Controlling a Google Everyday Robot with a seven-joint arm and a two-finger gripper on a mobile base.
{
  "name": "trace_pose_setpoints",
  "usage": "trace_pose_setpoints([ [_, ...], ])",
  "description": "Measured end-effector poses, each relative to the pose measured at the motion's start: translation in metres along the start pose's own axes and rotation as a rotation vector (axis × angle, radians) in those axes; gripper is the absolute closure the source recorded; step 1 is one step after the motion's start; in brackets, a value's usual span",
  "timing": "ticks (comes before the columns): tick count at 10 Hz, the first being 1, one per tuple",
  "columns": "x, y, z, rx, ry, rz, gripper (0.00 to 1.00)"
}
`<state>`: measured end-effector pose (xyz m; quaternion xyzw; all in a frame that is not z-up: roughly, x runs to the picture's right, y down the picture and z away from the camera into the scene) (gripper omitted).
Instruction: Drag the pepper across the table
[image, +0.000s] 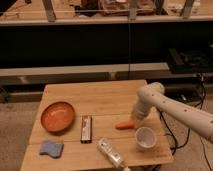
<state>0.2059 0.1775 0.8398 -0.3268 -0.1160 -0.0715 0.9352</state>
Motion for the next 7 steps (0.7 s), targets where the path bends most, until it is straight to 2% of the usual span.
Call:
trace_pose_setpoints([
  [2, 0.047, 0.007, -0.020, 0.019, 0.019, 0.050, 1.00],
  [3, 0.076, 0.011, -0.030, 0.017, 0.034, 0.079, 1.00],
  [6, 0.131, 0.014, -0.039, 0.029, 0.050, 0.134, 1.00],
  [7, 0.143, 0.013, -0.040, 0.035, 0.058, 0.148, 1.00],
])
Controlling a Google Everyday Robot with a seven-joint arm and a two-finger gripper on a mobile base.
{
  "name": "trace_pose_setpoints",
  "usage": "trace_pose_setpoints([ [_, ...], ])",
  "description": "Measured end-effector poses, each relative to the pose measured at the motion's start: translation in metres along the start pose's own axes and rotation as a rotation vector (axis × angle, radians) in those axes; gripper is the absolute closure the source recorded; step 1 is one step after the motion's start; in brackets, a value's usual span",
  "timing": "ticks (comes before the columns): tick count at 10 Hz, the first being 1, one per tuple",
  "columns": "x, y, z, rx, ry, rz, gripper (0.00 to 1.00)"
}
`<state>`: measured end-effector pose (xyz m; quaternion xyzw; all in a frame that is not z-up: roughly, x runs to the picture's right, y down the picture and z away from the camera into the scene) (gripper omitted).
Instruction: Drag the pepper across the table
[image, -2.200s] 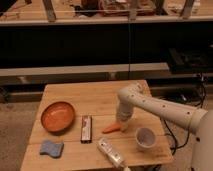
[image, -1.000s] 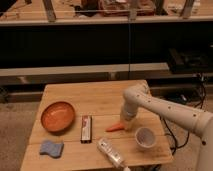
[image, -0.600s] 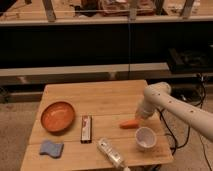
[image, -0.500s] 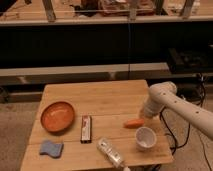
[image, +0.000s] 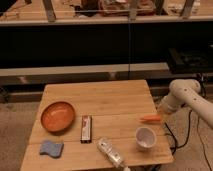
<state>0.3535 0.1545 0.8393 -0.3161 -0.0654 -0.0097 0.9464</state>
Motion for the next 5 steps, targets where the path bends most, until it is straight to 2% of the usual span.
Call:
trace_pose_setpoints([
  [2, 0.007, -0.007, 0.004, 0.007, 0.010, 0.010, 1.00],
  [5, -0.015, -0.029, 0.012, 0.027, 0.016, 0.011, 1.00],
])
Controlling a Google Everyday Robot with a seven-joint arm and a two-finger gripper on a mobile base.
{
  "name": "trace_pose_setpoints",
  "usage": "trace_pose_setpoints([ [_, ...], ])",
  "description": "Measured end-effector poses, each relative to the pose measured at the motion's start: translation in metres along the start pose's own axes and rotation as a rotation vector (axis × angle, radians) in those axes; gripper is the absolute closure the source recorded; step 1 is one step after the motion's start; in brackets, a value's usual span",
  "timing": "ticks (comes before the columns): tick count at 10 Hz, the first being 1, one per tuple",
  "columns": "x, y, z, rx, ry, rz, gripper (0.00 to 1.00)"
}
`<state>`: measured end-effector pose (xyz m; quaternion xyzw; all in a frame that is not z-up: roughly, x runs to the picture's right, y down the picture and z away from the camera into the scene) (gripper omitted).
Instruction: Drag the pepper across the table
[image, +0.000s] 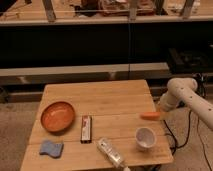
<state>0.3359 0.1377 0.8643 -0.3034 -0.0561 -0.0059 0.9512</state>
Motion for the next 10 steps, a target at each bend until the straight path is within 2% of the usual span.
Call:
trace_pose_setpoints([
  [1, -0.024, -0.016, 0.002, 0.015, 0.000, -0.009, 1.00],
  [5, -0.073, -0.059, 0.017, 0.033, -0.014, -0.033, 1.00],
  [8, -0.083, -0.077, 0.022, 0.041, -0.047, -0.018, 1.00],
  [10, -0.100, -0.086, 0.023, 0.041, -0.061, -0.038, 1.00],
])
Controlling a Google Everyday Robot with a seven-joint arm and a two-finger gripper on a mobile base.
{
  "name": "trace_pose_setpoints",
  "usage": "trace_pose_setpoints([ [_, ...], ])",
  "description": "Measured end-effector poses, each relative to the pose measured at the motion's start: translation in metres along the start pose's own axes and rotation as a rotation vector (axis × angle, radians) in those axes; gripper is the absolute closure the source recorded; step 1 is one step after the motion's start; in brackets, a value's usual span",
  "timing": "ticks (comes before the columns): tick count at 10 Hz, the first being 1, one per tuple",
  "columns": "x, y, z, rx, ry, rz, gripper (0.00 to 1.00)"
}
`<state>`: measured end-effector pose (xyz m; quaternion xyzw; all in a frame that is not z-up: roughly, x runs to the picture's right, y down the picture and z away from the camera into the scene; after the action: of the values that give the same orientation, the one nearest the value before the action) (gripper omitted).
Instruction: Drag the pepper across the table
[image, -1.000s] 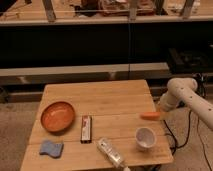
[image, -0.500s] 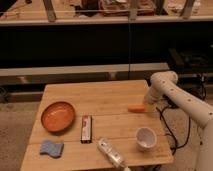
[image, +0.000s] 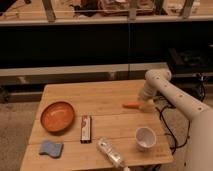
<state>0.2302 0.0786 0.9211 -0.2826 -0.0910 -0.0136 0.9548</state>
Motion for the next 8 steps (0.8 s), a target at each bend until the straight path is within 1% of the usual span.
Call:
trace_pose_setpoints([
  [1, -0.016, -0.004, 0.002, -0.005, 0.003, -0.017, 1.00],
  [3, -0.040, -0.012, 0.010, -0.020, 0.024, -0.050, 1.00],
  [4, -0.057, -0.016, 0.019, -0.035, 0.023, -0.074, 1.00],
  [5, -0.067, -0.019, 0.026, -0.043, 0.015, -0.099, 1.00],
  [6, -0.072, -0.019, 0.027, -0.050, 0.010, -0.114, 1.00],
  [8, -0.100, -0.023, 0.035, -0.065, 0.000, -0.166, 1.00],
])
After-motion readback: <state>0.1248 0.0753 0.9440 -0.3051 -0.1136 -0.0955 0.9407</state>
